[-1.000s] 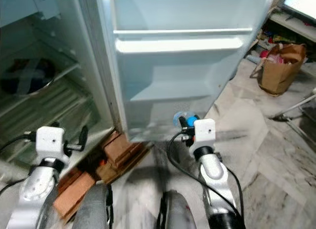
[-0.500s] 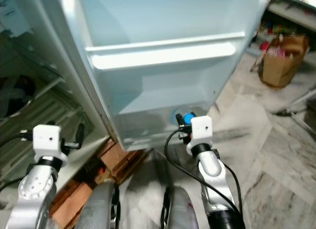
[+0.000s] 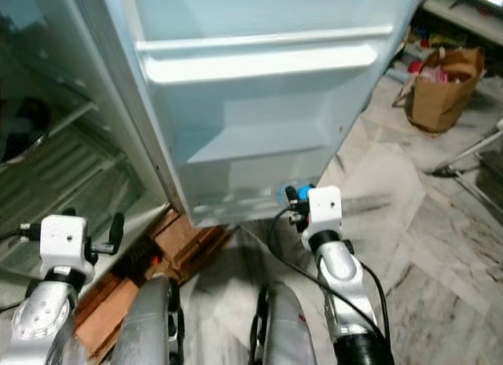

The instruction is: Restocking fridge

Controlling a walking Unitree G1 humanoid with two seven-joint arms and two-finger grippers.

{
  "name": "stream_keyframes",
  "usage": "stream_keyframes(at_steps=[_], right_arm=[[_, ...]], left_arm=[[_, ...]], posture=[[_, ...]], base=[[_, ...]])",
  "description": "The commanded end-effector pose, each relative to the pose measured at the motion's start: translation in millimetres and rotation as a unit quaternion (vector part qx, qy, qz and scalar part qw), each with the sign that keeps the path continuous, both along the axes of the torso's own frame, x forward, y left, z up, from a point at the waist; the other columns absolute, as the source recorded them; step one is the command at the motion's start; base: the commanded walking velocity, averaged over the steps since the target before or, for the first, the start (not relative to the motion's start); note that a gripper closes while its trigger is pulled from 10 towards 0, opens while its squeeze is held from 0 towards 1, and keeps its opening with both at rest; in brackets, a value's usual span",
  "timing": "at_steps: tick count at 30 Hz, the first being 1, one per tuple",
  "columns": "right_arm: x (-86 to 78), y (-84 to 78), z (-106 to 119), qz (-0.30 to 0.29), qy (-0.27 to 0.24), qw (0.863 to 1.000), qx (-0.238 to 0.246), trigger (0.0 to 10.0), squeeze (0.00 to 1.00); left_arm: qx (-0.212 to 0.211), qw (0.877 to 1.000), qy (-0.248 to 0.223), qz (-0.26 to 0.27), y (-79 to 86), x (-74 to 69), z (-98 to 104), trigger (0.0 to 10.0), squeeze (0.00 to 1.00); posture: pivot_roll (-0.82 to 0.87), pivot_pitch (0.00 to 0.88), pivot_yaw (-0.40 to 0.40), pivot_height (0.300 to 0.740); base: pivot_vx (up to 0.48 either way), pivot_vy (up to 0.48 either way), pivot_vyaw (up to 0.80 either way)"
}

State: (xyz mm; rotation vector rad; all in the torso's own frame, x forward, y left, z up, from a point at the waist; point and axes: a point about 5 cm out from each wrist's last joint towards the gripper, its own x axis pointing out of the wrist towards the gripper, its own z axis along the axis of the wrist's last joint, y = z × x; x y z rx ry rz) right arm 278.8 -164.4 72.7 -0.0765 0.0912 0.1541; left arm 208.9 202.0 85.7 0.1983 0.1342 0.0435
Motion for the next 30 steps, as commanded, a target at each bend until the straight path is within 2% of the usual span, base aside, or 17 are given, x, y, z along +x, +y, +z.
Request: stream_keyframes(at_steps=[1, 10, 13, 19, 20, 25, 27, 30], right_arm=[[1.7, -3.1, 2, -0.001, -0.009, 1.000, 0.004, 10.0, 0.00], [9.7, -7.2, 12, -0.003, -0.044, 0.999, -0.021, 10.0, 0.00], [23.6, 2.5, 30, 0.029, -0.086, 0.995, -0.051, 10.0, 0.00], [43.4, 4.8, 47, 0.046, -0.115, 0.991, -0.056, 10.0, 0.00], [49.4, 3.6, 52, 0.044, -0.123, 0.990, -0.057, 10.0, 0.00], [58.0, 7.6, 61, 0.055, -0.148, 0.984, -0.078, 10.0, 0.00], [63.5, 9.2, 71, 0.054, -0.174, 0.978, -0.097, 10.0, 0.00], [66.6, 7.8, 80, 0.044, -0.194, 0.975, -0.100, 10.0, 0.00]], left_arm=[[0.010, 1.000, 0.009, 0.010, 1.7, -5.2, -1, 10.0, 0.00], [0.018, 1.000, 0.005, 0.015, 2.4, -7.8, 3, 10.0, 0.00], [0.019, 1.000, 0.004, 0.008, 1.3, -5.7, 5, 10.0, 0.00], [0.020, 1.000, -0.002, 0.014, 4.8, -6.3, 12, 10.0, 0.00], [0.021, 1.000, -0.003, 0.017, 5.6, -9.2, 15, 10.0, 0.00], [0.023, 1.000, -0.001, 0.014, 7.6, -19.3, 21, 10.0, 0.00], [0.025, 1.000, 0.008, 0.008, 7.3, -26.1, 24, 10.0, 0.00], [0.026, 1.000, 0.012, 0.007, 8.5, -30.8, 26, 10.0, 0.00]], posture=[[0.10, 0.246, -0.059, 0.578], [0.12, 0.251, -0.069, 0.578], [0.12, 0.259, -0.075, 0.578], [0.15, 0.285, -0.069, 0.578], [0.16, 0.307, -0.062, 0.578], [0.18, 0.350, -0.044, 0.578], [0.20, 0.376, -0.033, 0.578], [0.21, 0.385, -0.027, 0.578]], base=[[0.000, 0.000, 0.00], [0.000, 0.000, 0.00], [0.000, 0.000, 0.00], [0.000, 0.000, 0.00], [0.000, 0.000, 0.00], [0.000, 0.000, 0.00], [0.000, 0.000, 0.00], [0.000, 0.000, 0.00]])
